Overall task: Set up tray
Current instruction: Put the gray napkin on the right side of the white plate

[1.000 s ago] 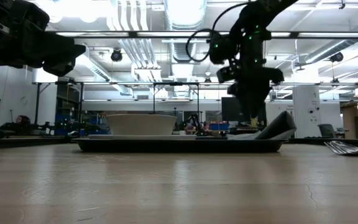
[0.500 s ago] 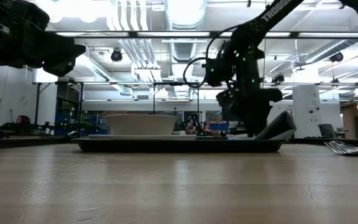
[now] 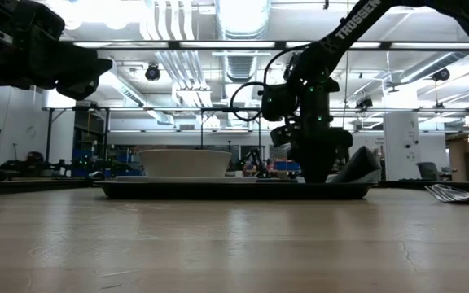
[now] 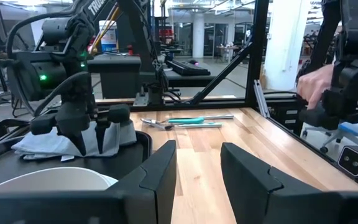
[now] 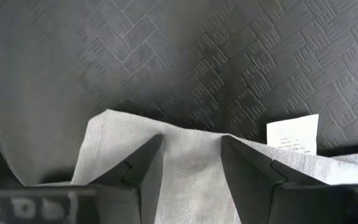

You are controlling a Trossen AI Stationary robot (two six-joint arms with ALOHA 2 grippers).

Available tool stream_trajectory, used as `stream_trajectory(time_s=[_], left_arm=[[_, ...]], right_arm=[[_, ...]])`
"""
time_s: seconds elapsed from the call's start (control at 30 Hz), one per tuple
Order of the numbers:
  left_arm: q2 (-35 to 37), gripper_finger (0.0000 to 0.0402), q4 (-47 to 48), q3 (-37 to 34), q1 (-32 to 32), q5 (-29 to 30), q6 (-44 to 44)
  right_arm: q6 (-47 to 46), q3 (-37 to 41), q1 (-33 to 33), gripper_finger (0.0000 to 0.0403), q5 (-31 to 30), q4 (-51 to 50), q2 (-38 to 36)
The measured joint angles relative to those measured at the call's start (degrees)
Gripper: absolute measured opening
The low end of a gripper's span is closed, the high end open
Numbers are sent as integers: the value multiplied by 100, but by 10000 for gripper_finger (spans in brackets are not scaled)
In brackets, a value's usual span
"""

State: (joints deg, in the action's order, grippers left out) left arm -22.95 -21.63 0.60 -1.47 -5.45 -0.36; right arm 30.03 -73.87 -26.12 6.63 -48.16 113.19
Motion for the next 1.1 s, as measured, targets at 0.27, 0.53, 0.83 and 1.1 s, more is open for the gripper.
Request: stream_trajectory(time_s=[0.27, 0.53, 0.83, 1.1], left_arm=[[-27, 108, 0, 2, 1, -1, 0], [-27, 108, 0, 2, 1, 0, 0], [-27, 108, 0, 2, 1, -1, 2], [-27, 108, 2, 0, 1, 0, 0]], right_arm=[[-78, 15, -8, 135, 335, 422, -276], [-112, -43, -21, 125, 690, 405, -588], [16, -28, -250, 123, 40, -335, -804], [181, 247, -402, 123, -83, -194, -587]])
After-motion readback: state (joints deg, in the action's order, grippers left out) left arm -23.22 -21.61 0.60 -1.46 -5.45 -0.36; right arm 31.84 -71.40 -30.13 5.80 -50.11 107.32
